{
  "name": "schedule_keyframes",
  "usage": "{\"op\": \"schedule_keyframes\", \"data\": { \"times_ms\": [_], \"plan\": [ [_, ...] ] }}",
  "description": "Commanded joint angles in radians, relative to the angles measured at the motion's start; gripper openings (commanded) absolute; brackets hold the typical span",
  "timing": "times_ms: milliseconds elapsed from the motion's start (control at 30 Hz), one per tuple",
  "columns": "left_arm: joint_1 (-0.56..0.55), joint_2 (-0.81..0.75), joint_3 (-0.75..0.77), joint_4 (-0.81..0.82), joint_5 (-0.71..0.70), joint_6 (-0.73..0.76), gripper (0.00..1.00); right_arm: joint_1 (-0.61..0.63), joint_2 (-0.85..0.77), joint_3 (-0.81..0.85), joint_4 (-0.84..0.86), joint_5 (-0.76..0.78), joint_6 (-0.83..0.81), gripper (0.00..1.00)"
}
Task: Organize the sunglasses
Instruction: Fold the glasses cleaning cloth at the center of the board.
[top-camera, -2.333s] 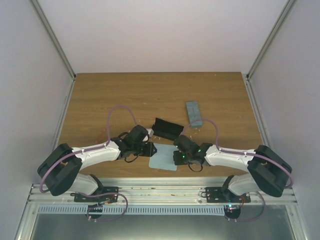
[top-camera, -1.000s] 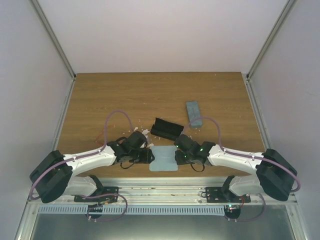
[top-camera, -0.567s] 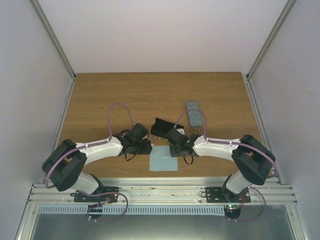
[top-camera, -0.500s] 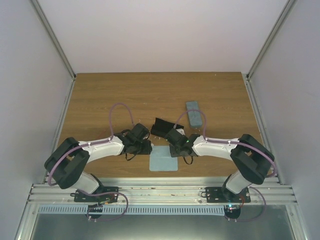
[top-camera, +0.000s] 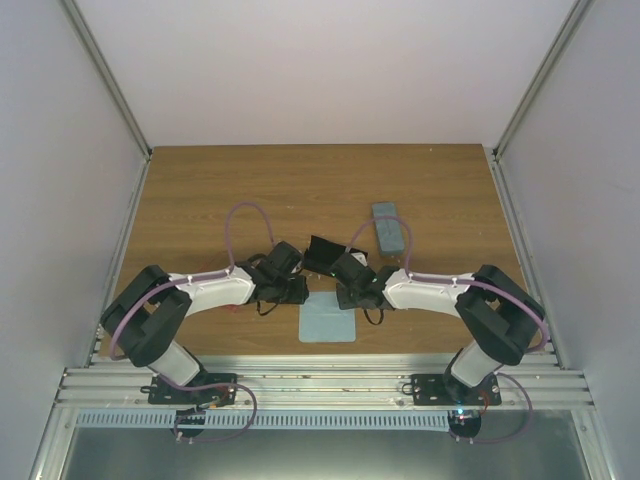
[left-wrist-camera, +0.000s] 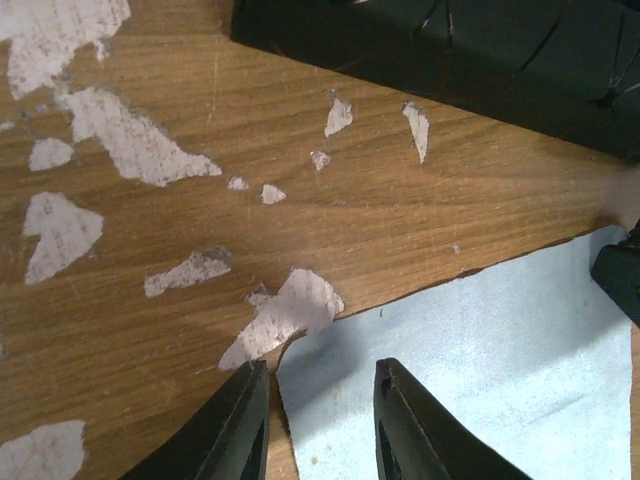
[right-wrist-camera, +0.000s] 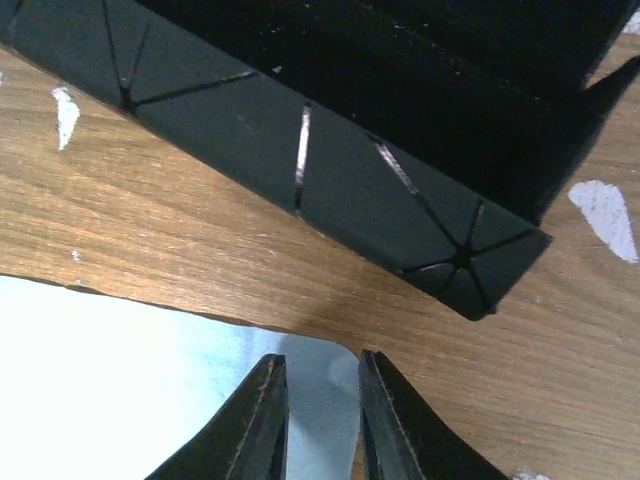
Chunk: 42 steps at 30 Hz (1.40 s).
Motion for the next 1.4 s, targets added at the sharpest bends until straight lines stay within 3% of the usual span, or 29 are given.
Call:
{"op": "schedule_keyframes", "data": {
  "times_ms": [0,500,933,1233,1367],
  "plan": [
    [0.006,0.032,0.011,0.023,0.012,0.015,0.3,-0.007,0.025,-0.002,0.017,-0.035,-0.013,0.2],
    [0.006,0.048,0.005,0.028,0.021,0.008,0.14,-0.007,0.025,-0.016,0.028,-0.064,-0.016,0.04],
    [0.006,0.068,0.02,0.026,0.026,0.02,0.18,-0.007,0.023,-0.015,0.034,-0.07,-0.021,0.02],
    [0.006,0.059,0.019,0.029,0.028,0.029,0.0,-0.007,0.016,-0.011,0.035,-0.076,-0.021,0.01],
    [0.006,0.029,0.024,0.022,0.028,0.039,0.0,-0.007,-0.011,-0.011,0.034,-0.076,-0.021,0.01]
  ]
}}
